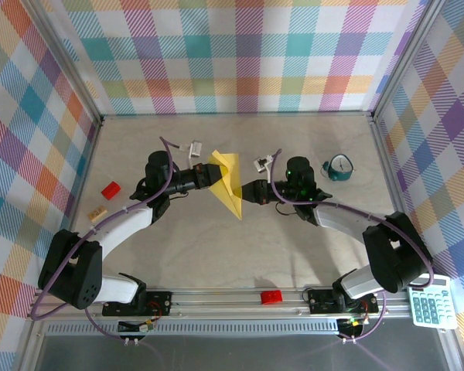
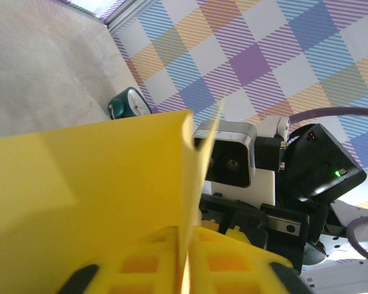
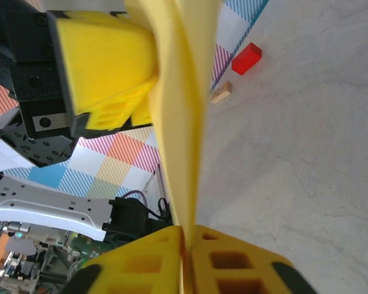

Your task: Fold a paper plane with a square sheet of paper (fold left side to right side)

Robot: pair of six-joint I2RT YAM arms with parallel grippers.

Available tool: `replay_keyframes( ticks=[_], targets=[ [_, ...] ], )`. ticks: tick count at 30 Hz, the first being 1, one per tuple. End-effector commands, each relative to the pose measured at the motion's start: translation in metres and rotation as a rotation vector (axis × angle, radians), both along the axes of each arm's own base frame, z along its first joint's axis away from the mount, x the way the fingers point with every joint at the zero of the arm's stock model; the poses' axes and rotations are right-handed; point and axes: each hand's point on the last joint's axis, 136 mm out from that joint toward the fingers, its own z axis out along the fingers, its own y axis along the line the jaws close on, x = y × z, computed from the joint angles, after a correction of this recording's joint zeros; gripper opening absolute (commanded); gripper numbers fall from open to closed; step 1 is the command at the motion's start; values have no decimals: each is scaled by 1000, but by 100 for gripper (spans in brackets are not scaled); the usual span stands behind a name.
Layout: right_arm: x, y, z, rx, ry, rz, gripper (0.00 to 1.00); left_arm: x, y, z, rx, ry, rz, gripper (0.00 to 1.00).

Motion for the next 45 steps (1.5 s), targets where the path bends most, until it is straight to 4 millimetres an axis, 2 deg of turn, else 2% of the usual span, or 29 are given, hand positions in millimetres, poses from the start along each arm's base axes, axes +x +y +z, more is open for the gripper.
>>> replay_keyframes(
  ticks=[1,5,8,12,15,19,23,28,34,38,40,45],
  targets=[
    [3,-3,20,2,-67,-20,5,0,-1,19,2,-73,1,22],
    [4,-10,12,-83,-68,-61,3,3,15,15,72,-95,65,38],
    [9,-23,-10,-268,-58,-135,1,4,36,12,159,-126,155,48],
    [16,-52,-53,-725,-98,-251,1,2,68,6,310,-170,303,54],
    [25,-85,-73,-1093,-146,-354,1,-2,98,9,366,-212,456,55],
    [38,-116,-72,-1471,-237,-466,1,-14,145,19,408,-273,689,57],
    [46,-125,-75,-1698,-304,-473,1,-30,176,25,459,-306,817,58],
    [49,-110,-92,-1850,-350,-421,2,-43,195,28,504,-321,886,59],
    [50,-79,-133,-1920,-348,-301,4,-40,192,29,498,-320,877,59],
    [41,-55,-159,-1875,-284,-200,8,-37,188,26,502,-312,856,59],
    [35,-45,-164,-1812,-245,-166,15,-36,186,24,505,-308,844,60],
    [30,-30,-153,-1651,-200,-166,35,-33,180,22,497,-299,818,61]
  ],
)
